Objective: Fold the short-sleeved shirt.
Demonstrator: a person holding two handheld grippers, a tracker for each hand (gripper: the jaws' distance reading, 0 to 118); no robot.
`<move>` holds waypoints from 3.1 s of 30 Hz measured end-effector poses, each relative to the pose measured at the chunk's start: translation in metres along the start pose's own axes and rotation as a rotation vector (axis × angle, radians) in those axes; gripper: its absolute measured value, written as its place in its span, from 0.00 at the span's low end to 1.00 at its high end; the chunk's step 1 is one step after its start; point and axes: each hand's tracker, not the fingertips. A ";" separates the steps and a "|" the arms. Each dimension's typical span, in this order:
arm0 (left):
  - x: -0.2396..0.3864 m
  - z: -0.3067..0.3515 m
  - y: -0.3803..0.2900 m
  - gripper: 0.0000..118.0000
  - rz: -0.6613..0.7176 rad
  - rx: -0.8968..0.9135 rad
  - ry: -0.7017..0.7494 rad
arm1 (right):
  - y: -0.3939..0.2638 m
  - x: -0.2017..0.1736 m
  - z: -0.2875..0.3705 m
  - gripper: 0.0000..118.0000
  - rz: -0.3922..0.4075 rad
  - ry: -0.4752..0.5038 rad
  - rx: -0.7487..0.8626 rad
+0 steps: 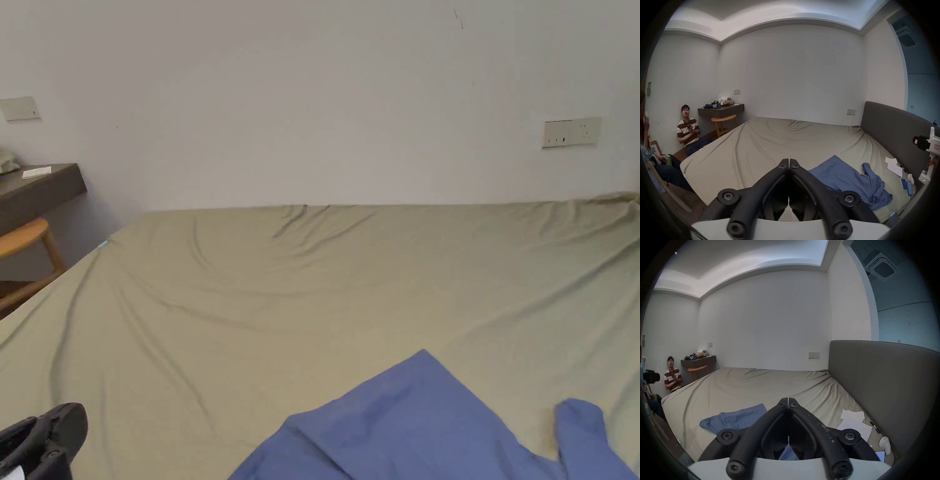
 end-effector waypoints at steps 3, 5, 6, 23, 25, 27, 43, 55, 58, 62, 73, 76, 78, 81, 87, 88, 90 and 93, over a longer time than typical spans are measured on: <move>0.011 -0.021 0.003 0.00 -0.008 -0.015 -0.034 | 0.005 -0.003 -0.006 0.01 -0.016 -0.003 0.009; 0.019 -0.057 0.003 0.00 -0.045 -0.142 -0.136 | 0.007 -0.005 -0.013 0.01 -0.010 -0.001 0.003; 0.022 -0.083 0.000 0.00 -0.054 -0.207 -0.203 | 0.007 -0.007 -0.017 0.01 -0.003 -0.001 -0.003; 0.042 -0.346 -0.184 0.68 -0.226 -0.919 -0.198 | -0.026 0.006 -0.052 0.01 -0.009 -0.056 -0.164; 0.051 -0.332 -0.179 0.51 -0.226 -0.896 -0.212 | -0.030 0.007 -0.053 0.01 0.000 -0.060 -0.173; 0.052 -0.327 -0.168 0.03 -0.190 -0.892 -0.309 | -0.032 0.009 -0.054 0.01 -0.003 -0.061 -0.178; 0.068 -0.203 -0.056 0.03 -0.030 -0.385 -0.479 | -0.096 0.065 -0.084 0.07 -0.067 -0.027 -0.434; 0.087 -0.149 -0.007 0.03 0.084 -0.220 -0.569 | -0.246 0.063 -0.208 0.59 -0.174 0.138 -0.901; 0.090 -0.155 -0.010 0.03 0.054 -0.227 -0.536 | -0.227 0.055 -0.196 0.07 -0.180 0.183 -0.822; 0.081 -0.160 -0.022 0.03 0.056 -0.219 -0.465 | -0.185 0.054 -0.160 0.07 -0.190 0.119 -0.604; 0.007 -0.086 0.020 0.03 0.240 0.127 -0.181 | -0.023 0.064 -0.017 0.06 -0.289 -0.077 0.064; -0.004 -0.058 0.045 0.03 0.215 0.239 -0.134 | 0.011 0.065 0.006 0.06 -0.294 -0.096 0.203; -0.007 -0.049 0.060 0.03 0.203 0.243 -0.101 | 0.032 0.068 0.007 0.06 -0.299 -0.094 0.204; -0.011 -0.053 0.073 0.03 0.214 0.270 -0.113 | 0.047 0.079 -0.003 0.06 -0.373 -0.049 0.206; 0.007 -0.126 0.090 0.03 0.214 0.191 -0.111 | 0.063 0.069 -0.072 0.06 -0.332 -0.027 0.154; 0.011 -0.140 0.092 0.03 0.214 0.207 -0.102 | 0.065 0.065 -0.086 0.06 -0.326 -0.028 0.165; 0.021 -0.169 0.101 0.03 0.183 0.241 -0.083 | 0.073 0.060 -0.117 0.06 -0.297 -0.029 0.176; 0.031 -0.213 0.125 0.03 0.146 0.253 -0.093 | 0.094 0.057 -0.167 0.06 -0.274 -0.035 0.180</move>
